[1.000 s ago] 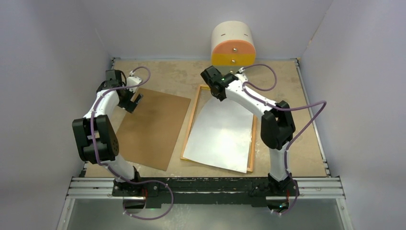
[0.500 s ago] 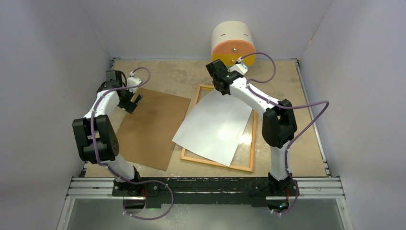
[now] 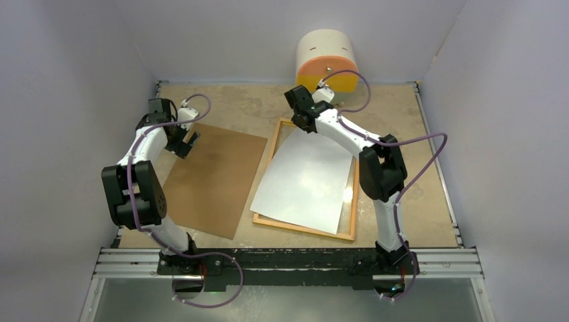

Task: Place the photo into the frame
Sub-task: Turn over the photo from the photo frame.

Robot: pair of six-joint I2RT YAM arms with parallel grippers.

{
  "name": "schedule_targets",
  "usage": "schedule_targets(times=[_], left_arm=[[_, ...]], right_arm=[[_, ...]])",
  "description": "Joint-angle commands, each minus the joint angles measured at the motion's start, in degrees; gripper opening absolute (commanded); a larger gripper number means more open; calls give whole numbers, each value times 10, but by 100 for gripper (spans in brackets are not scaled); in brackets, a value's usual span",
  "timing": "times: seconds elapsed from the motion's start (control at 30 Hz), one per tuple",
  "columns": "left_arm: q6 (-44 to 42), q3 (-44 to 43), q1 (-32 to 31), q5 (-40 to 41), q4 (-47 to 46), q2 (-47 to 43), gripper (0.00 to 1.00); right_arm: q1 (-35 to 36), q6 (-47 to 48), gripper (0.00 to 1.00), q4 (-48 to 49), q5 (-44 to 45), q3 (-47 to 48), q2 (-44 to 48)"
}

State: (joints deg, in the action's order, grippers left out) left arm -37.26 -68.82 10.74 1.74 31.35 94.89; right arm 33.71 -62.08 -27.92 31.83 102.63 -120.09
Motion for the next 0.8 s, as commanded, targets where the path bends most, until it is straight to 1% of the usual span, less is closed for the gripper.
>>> schedule_targets(times=[0.0, 0.13, 0.2, 0.33, 0.5, 0.63, 0.77], left_arm=[[-9, -12, -3, 1, -4, -16, 100], [-8, -15, -3, 1, -3, -14, 100], [-7, -19, -3, -1, 0, -12, 100], [-6, -24, -3, -2, 4, -11, 100], [-8, -26, -3, -1, 5, -14, 99], [-8, -26, -3, 0, 6, -14, 100], [-8, -25, -2, -1, 6, -15, 100]], right_arm=[[0, 51, 0, 8, -1, 23, 13], [-1, 108, 0, 11, -14, 34, 11], [0, 119, 0, -2, -16, 43, 7], [-1, 148, 0, 14, -33, 21, 17], [-2, 144, 0, -3, -15, 6, 25], [-3, 138, 0, 4, -14, -15, 39], [-4, 139, 0, -5, -11, -14, 39]])
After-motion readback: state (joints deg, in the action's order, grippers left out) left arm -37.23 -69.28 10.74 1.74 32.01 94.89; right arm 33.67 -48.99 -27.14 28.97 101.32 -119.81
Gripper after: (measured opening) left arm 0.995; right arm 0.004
